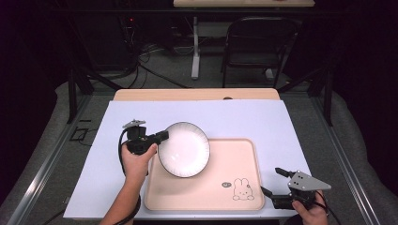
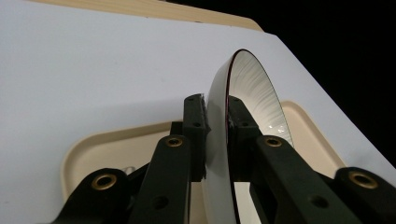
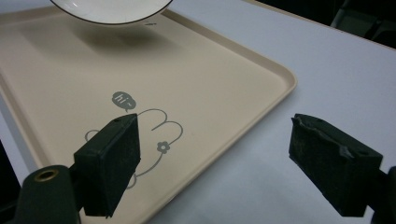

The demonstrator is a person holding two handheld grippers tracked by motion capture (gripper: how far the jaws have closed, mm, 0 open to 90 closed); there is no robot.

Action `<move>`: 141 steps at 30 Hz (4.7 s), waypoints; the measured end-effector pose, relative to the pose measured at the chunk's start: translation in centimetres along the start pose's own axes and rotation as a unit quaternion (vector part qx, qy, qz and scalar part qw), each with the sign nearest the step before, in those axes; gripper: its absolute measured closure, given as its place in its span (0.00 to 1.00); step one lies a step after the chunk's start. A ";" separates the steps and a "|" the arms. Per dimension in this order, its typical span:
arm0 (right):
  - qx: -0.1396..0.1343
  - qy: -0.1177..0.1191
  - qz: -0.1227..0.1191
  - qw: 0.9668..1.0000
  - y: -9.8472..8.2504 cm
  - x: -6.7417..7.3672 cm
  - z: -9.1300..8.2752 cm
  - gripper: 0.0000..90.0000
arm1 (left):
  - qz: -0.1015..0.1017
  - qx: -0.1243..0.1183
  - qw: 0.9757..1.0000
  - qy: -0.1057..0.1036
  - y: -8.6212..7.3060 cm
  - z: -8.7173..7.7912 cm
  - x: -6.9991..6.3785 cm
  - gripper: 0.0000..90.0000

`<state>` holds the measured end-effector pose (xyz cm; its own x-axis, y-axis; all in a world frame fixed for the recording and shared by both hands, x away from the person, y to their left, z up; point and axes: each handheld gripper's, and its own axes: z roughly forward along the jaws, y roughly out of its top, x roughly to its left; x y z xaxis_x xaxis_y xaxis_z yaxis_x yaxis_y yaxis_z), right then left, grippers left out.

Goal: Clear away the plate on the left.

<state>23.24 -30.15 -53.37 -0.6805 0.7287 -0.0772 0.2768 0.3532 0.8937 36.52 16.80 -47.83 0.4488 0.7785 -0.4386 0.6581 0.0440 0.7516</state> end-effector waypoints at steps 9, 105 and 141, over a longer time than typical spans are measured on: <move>-0.002 0.000 0.001 1.000 0.0 0.0 0.0 0.18 | 0.016 0.023 0.999 -0.020 -1.1 1.8 -1.8 0.90; -0.001 -0.001 -0.004 1.000 0.1 0.2 0.0 0.18 | 0.010 0.066 0.998 0.016 -6.5 4.6 0.5 0.51; 0.001 -0.001 -0.003 1.000 0.1 0.2 0.1 0.18 | 0.021 -0.019 0.996 0.086 -4.0 -4.1 3.3 0.43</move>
<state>23.24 -29.90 -53.32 -0.6806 0.7279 -0.0833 0.2742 0.3585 0.8923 32.85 21.76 -50.23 0.3630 0.8759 -0.3178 0.6157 0.0305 0.7874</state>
